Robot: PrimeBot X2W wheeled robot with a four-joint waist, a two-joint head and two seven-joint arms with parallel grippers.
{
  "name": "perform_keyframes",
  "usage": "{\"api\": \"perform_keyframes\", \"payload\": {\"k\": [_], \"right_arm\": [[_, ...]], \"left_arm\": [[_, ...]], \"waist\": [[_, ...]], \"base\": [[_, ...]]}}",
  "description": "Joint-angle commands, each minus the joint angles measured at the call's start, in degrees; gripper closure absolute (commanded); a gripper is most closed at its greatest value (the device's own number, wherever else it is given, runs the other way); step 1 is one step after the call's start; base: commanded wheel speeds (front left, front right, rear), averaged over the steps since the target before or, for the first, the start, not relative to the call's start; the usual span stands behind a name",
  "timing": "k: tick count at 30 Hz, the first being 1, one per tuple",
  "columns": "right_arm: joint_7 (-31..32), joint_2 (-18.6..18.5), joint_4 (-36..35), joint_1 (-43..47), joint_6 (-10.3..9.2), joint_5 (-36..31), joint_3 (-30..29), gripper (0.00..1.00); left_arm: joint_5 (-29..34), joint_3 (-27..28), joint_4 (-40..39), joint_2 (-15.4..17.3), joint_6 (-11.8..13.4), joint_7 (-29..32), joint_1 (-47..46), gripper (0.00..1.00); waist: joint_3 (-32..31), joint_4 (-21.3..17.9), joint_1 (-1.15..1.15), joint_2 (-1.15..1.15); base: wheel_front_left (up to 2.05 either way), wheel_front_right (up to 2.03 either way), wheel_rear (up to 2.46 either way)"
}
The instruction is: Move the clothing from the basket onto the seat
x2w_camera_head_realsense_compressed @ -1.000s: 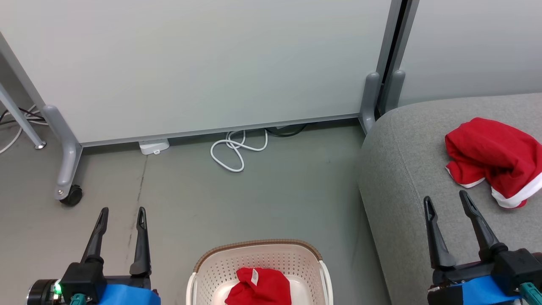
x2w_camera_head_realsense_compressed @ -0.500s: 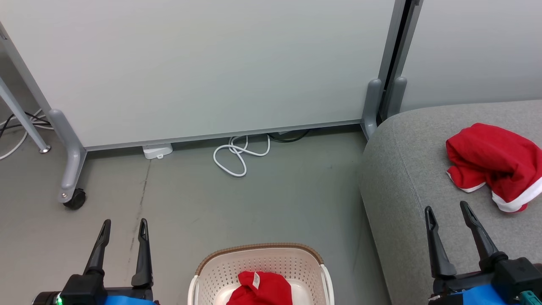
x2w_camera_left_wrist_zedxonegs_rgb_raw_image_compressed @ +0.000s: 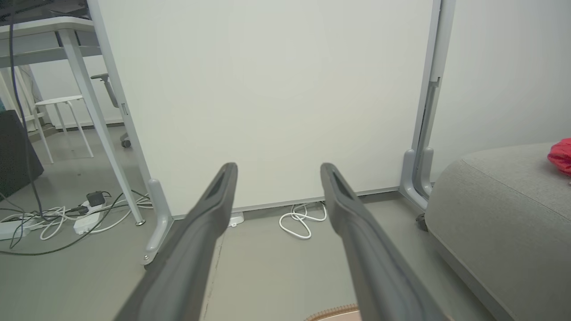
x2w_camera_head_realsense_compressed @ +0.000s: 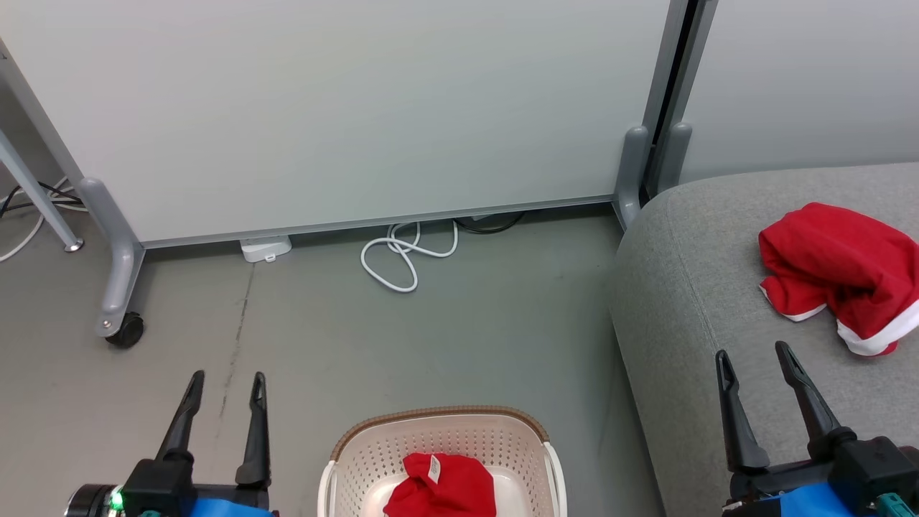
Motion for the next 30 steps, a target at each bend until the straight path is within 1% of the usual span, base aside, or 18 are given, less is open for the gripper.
{"api": "perform_keyframes", "payload": {"k": [1, 7, 12, 17, 19, 22, 30], "right_arm": [[0.0, 0.1, 0.0, 0.3, 0.01, 0.0, 0.2, 0.0], [0.0, 0.1, -0.3, -2.0, 0.01, -0.5, 1.6, 0.0], [0.0, -0.5, -0.9, -5.0, 0.01, -0.6, 3.6, 0.0], [0.0, -0.7, -1.5, -8.6, 0.01, -0.5, 5.3, 0.0], [0.0, -0.8, -1.6, -9.8, 0.01, -0.6, 5.9, 0.0], [0.0, -0.9, -2.0, -11.6, 0.01, -0.7, 6.5, 0.0], [0.0, -1.0, -3.4, -16.1, 0.01, -1.0, 7.6, 0.0]], "left_arm": [[0.7, -0.6, 0.6, 0.5, -0.7, -0.2, -1.9, 0.0], [3.1, -5.1, 4.0, 1.0, -3.1, -0.1, -7.2, 0.0], [5.0, -11.1, 9.6, 2.5, -4.4, -0.1, -13.6, 0.0], [5.8, -17.6, 16.5, 4.0, -4.9, -0.1, -20.2, 0.0], [5.4, -21.5, 19.9, 4.5, -4.8, -0.2, -22.6, 0.0], [4.2, -26.8, 24.5, 5.4, -4.8, -0.2, -26.1, 0.0], [0.2, -39.4, 35.7, 5.9, -4.8, -0.1, -35.3, 0.0]], "waist": [[0.3, 0.0, 0.0, -0.01], [2.7, -0.6, 0.0, -0.01], [6.7, -1.9, 0.0, -0.01], [11.1, -3.3, 0.0, -0.01], [12.7, -3.9, 0.0, -0.01], [15.3, -4.9, 0.0, -0.01], [23.4, -7.0, 0.0, -0.01]], "base": [[0.0, 0.0, 0.0], [0.0, 0.0, 0.0], [0.0, 0.0, 0.0], [0.0, 0.0, 0.0], [0.0, 0.0, 0.0], [0.0, 0.0, 0.0], [0.0, 0.0, 0.0]]}}
